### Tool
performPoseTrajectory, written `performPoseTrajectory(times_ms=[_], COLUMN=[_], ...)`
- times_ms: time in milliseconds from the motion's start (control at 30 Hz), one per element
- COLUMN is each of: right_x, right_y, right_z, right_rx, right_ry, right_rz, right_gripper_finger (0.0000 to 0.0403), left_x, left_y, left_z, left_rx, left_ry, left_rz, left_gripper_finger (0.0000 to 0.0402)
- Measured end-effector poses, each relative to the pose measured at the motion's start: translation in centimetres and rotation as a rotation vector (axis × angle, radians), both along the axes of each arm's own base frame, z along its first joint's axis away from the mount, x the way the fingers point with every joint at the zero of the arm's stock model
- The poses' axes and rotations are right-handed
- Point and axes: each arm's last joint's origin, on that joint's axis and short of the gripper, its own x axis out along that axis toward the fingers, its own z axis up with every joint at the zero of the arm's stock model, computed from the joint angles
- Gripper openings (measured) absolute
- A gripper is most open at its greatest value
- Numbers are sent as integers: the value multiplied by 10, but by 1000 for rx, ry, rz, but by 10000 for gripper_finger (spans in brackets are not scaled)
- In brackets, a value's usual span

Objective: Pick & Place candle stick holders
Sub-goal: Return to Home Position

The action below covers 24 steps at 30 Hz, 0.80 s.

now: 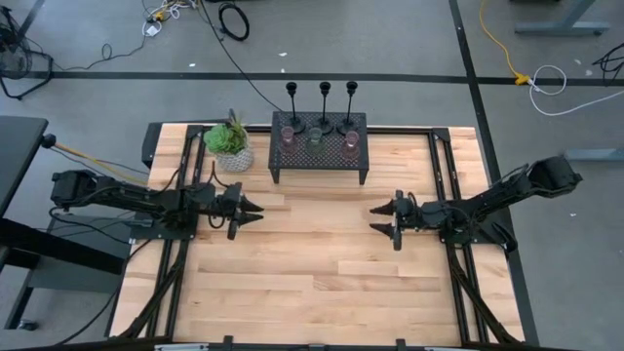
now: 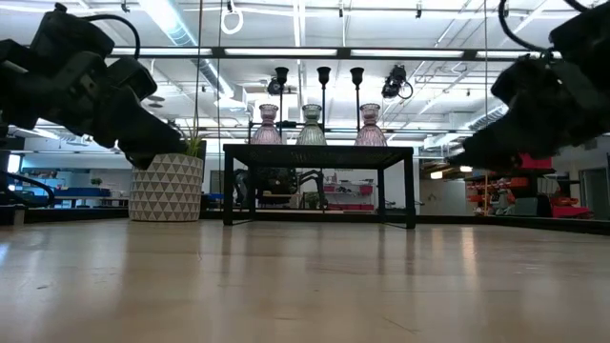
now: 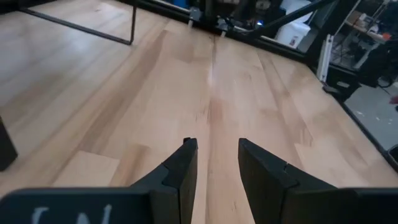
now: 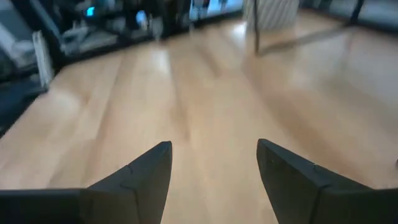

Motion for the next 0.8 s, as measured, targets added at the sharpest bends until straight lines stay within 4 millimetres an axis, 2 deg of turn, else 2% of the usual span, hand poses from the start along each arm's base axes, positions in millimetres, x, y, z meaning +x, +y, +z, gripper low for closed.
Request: performPoseTrajectory(times_ms=[233, 600, 800], right_x=[-2, -2, -7], right_y=[6, 7, 5], right_z=[-5, -5, 12], right_rx=[171, 190, 203], right_ry=[63, 69, -44], right_rz=[158, 201, 213], right_gripper_finger=[236, 236, 236], left_x=[0, -1, -8], left_y=[0, 0, -2], left_z=[1, 3, 21], left_rx=[9, 10, 20], left_ry=[-8, -25, -168], left_rz=[-3, -5, -11], left_gripper_finger=[119, 119, 119])
